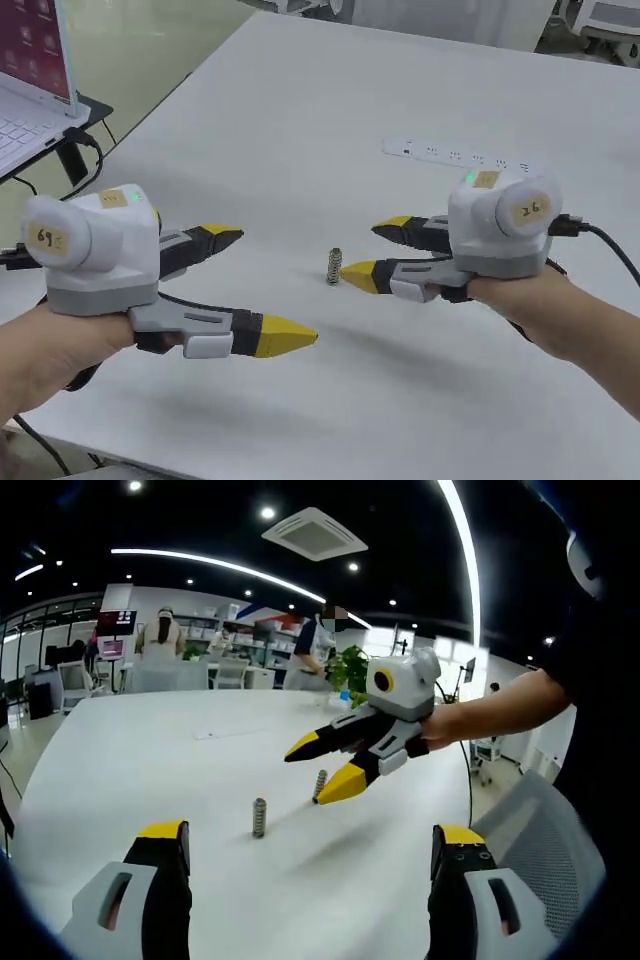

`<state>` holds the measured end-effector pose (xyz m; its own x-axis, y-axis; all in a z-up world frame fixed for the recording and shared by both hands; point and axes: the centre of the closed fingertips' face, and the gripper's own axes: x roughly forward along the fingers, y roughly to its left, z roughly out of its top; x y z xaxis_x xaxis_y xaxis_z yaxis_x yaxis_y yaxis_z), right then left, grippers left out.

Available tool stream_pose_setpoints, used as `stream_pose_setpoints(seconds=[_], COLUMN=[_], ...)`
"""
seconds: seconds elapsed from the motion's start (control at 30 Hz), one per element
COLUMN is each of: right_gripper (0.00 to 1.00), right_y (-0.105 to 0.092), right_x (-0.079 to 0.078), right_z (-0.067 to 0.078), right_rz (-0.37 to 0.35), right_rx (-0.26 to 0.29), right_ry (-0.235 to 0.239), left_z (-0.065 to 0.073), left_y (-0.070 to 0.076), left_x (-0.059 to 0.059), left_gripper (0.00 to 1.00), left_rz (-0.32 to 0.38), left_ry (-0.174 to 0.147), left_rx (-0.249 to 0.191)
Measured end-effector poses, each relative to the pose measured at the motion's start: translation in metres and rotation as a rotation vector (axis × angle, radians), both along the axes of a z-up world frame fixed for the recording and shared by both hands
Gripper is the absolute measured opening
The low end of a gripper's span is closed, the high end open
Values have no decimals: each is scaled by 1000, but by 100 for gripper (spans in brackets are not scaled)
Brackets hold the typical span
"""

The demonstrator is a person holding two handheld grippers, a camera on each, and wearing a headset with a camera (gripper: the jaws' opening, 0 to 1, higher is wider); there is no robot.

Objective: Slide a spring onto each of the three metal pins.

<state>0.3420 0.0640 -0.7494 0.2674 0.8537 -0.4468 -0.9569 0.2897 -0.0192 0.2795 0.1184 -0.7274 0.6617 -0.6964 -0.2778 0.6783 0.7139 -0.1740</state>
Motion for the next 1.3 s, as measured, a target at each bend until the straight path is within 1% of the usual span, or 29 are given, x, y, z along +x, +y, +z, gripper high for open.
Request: stream_pose_setpoints(seconds=[0.13, 0.3, 0.47, 0.63, 0.77, 0.8, 0.87, 1.1, 1.2, 1.27, 1.3], right_gripper=[49, 52, 56, 59, 66, 67, 68, 73, 75, 77, 78], right_y=[-12, -25, -39, -53, -67, -73, -82, -125, -146, -163, -167], right_x=[-6, -11, -15, -26, -31, -32, -34, -40, -46, -45, -48], right_z=[4, 3, 6, 7, 10, 10, 10, 9, 7, 4, 4], right_rz=[-4, -8, -42, -60, -82, -94, -110, -207, -249, -274, -282], right_rx=[24, 30, 68, 86, 111, 118, 114, 139, 147, 141, 138], right_ry=[0, -3, 9, 17, 20, 24, 19, 32, 39, 40, 43], left_z=[2, 3, 2, 3, 4, 4, 4, 2, 2, 3, 4], left_y=[-2, -6, -11, -14, -15, -15, -16, -19, -20, -21, -22], left_x=[2, 3, 2, 3, 3, 3, 2, -1, -2, -2, -3], left_gripper=[98, 98, 98, 98, 98, 98, 98, 98, 98, 98, 98], left_rz=[-9, -17, -31, -39, -42, -43, -48, -60, -64, -67, -69], left_ry=[-2, -4, -3, -4, -7, -7, -7, -1, -2, -5, -6], left_rx=[7, 10, 14, 18, 14, 12, 16, 24, 26, 28, 27])
